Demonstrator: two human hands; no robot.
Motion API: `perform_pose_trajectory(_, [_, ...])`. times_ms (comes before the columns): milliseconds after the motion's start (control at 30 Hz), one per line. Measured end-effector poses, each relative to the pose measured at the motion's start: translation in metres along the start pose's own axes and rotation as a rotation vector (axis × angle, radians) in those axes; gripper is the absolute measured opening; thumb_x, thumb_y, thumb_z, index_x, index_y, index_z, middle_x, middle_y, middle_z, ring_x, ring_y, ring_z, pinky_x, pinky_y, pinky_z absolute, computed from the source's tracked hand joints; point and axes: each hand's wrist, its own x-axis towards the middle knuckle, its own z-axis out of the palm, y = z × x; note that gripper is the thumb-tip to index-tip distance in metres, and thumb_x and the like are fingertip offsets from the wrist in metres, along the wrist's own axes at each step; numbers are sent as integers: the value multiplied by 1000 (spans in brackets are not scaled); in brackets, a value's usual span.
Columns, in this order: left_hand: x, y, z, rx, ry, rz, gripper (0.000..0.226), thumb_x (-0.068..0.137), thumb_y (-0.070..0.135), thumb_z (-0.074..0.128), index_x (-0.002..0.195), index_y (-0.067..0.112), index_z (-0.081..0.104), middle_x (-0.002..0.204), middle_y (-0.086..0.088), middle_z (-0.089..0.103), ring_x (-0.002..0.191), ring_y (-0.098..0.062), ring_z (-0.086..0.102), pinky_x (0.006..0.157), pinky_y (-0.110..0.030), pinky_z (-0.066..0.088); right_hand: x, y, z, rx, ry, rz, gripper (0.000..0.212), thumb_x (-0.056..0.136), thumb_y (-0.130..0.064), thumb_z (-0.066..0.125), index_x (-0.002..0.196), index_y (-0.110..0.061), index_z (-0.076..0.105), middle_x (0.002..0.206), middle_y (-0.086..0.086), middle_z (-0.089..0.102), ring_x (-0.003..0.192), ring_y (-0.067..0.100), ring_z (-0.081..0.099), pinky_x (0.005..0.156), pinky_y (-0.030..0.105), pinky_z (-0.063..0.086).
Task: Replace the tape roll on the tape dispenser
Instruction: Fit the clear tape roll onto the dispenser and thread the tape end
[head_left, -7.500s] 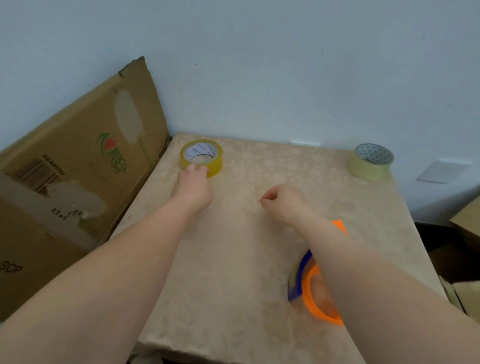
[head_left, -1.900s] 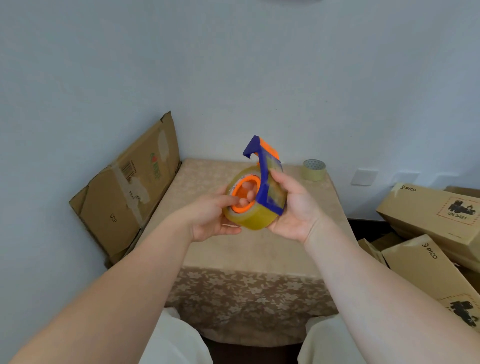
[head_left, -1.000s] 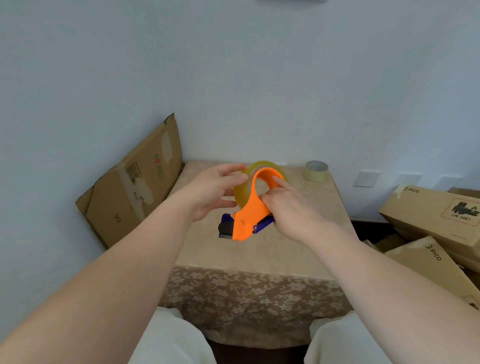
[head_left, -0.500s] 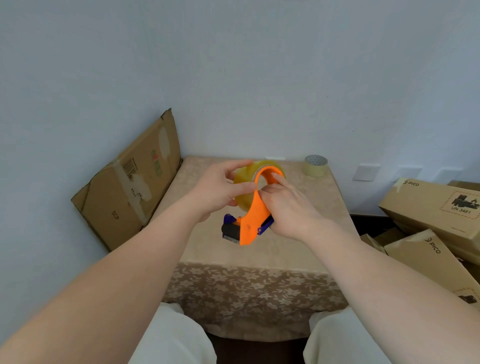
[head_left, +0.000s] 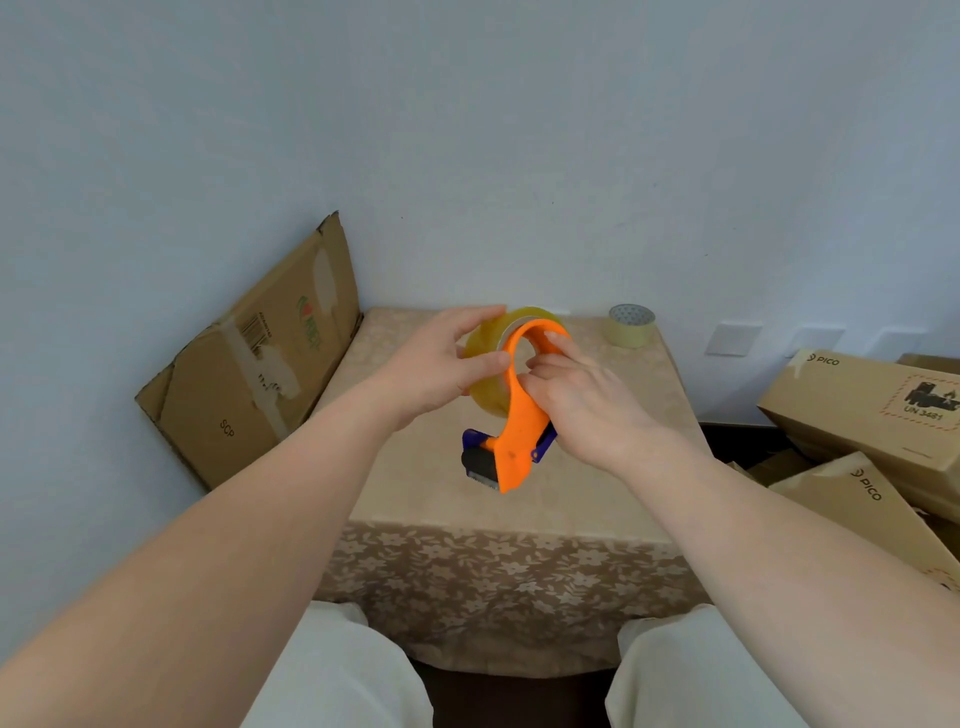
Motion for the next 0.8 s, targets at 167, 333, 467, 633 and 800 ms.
perform_pose_trajectory(167, [3,1,-2,-52,13,-54,43,92,26,56,134,25,51,129,-9,60,118,-24,57,99,-40,48,2,-3,2,-23,3,-42,25,80,-2,60,103,-10,66,102,12,70,115,31,58,117,33,12])
perform_pose_trajectory(333, [1,3,8,-28,191,-51,33,90,26,59,122,18,63,124,-4,64,116,-23,58,101,-45,46,0,-8,4,45,-10,27,33,69,1,62,97,-14,62,96,5,66,111,26,56,118,29,11])
perform_pose_trajectory(467, [-2,5,16,14,272,-70,30,90,25,58,119,18,64,122,-2,65,115,-24,58,101,-42,46,-1,-8,9,99,-16,34,28,67,-3,63,91,-17,60,92,2,65,107,24,58,118,31,16])
perform_pose_trajectory(633, [-4,-2,27,37,368,-12,36,91,26,56,127,22,57,128,0,58,114,-22,57,100,-42,46,1,-4,11,103,31,42,30,66,0,61,92,-15,60,90,4,65,106,26,57,118,33,20])
perform_pose_trajectory(800, [-3,-10,25,-462,76,-219,62,87,14,63,142,16,36,128,-12,55,106,-24,62,94,-42,51,2,4,11,92,77,35,32,68,3,64,98,-10,65,99,9,68,113,30,57,117,35,20])
